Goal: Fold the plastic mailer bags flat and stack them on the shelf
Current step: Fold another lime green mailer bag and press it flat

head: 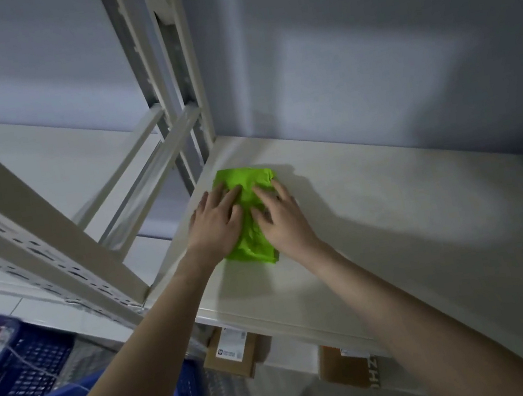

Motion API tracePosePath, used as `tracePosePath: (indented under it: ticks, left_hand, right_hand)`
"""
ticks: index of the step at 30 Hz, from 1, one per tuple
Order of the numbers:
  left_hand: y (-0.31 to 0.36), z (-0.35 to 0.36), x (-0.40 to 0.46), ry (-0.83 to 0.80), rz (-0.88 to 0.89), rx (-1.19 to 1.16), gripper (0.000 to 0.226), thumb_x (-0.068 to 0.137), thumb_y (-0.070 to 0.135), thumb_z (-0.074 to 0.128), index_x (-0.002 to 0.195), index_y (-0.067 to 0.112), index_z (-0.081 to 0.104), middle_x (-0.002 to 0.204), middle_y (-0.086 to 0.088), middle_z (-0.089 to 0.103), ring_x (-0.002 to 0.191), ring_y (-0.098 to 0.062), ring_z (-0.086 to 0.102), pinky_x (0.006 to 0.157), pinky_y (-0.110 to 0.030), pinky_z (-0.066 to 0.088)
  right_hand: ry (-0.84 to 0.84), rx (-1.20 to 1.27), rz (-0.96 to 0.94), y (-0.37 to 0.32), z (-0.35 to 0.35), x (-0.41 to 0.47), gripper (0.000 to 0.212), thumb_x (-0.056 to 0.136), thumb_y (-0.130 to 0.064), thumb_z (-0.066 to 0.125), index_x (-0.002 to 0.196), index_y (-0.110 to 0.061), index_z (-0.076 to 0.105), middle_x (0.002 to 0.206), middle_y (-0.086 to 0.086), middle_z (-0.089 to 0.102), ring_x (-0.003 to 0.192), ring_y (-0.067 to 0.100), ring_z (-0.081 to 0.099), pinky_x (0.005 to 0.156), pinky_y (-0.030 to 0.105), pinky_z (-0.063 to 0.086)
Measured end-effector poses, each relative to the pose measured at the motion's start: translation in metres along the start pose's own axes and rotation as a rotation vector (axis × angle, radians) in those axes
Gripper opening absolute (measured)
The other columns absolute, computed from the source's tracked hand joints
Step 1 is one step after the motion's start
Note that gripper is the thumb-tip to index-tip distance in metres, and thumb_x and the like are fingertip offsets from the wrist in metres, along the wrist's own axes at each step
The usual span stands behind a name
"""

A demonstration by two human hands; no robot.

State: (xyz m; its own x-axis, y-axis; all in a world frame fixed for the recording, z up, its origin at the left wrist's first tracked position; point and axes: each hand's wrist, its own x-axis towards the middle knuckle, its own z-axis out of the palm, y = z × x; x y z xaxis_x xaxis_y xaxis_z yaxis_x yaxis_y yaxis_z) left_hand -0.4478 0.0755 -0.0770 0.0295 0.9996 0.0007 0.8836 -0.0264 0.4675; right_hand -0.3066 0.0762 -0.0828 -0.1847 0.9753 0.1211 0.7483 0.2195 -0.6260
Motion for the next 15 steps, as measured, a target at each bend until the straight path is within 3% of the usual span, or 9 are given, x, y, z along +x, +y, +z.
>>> tracePosePath:
  ticks: [3,8,12,15]
  left_hand:
    - [-0.013,0.011,0.006,-0.081,0.026,0.032,0.076,0.082,0.06,0.0,0.15,0.029,0.013,0.159,0.002,0.007,0.146,-0.022,0.004,0.118,-0.048,0.009]
    - [-0.01,0.014,0.006,-0.125,-0.038,0.145,0.051,0.1,0.042,0.011,0.148,0.037,-0.007,0.158,0.008,-0.009,0.146,-0.02,-0.007,0.117,-0.046,0.006]
    - [-0.014,0.011,0.01,-0.132,0.009,0.248,0.052,0.099,0.042,0.004,0.149,0.033,-0.009,0.158,0.006,-0.011,0.146,-0.023,-0.01,0.116,-0.052,0.005]
    - [-0.011,0.006,0.011,-0.124,0.049,0.352,0.058,0.094,0.047,-0.004,0.15,0.032,-0.003,0.158,0.007,-0.011,0.145,-0.025,-0.014,0.113,-0.058,0.0]
  right_hand:
    - [-0.033,-0.108,-0.013,0.005,0.01,0.003,0.051,0.098,-0.035,0.042,0.145,-0.016,0.033,0.154,0.02,0.016,0.133,0.036,0.034,0.108,0.037,0.025]
    - [0.002,-0.203,0.003,0.005,0.018,0.0,0.067,0.089,-0.052,0.017,0.142,-0.019,0.039,0.152,0.018,0.025,0.125,0.037,0.046,0.095,0.048,0.043]
    - [-0.1,-0.18,0.03,0.006,0.011,0.008,0.055,0.098,-0.045,0.032,0.149,-0.025,0.022,0.158,0.01,0.006,0.138,0.031,0.028,0.107,0.045,0.032]
    - [-0.181,0.02,0.062,0.004,-0.008,0.018,0.059,0.095,-0.033,0.048,0.148,-0.025,0.023,0.158,0.009,0.005,0.143,0.027,0.017,0.113,0.038,0.022]
